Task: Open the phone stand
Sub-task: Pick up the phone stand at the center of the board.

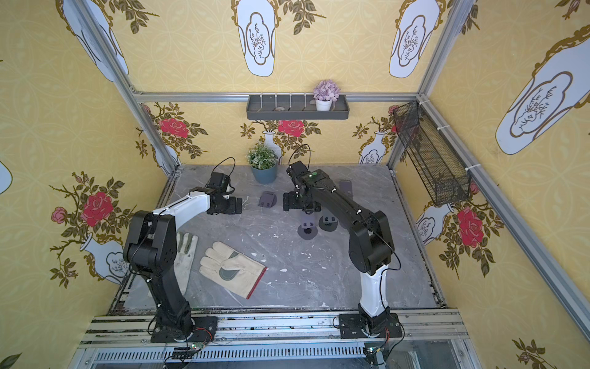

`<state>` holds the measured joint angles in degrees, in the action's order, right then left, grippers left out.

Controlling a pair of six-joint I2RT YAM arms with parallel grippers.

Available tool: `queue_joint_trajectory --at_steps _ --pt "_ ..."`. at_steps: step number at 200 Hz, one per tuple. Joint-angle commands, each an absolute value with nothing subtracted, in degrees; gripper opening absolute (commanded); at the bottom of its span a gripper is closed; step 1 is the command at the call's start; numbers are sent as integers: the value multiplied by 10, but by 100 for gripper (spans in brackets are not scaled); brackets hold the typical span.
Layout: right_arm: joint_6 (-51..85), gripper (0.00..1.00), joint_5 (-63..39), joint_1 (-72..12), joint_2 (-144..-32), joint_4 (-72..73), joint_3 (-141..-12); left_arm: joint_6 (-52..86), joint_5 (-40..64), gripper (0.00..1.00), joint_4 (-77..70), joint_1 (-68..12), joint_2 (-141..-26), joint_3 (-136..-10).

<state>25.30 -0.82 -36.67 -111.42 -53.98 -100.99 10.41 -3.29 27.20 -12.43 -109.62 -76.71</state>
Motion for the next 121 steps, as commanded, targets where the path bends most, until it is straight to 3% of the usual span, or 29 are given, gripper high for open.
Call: queue_joint_trajectory --at_steps 1,121 --pt "253 98 2 -367 -1121 -543 -1021 80 -38 96 278 -117 -1108 -769" --pt "253 98 12 -364 -1136 -549 -1034 53 -26 81 264 -112 -1173 -798"
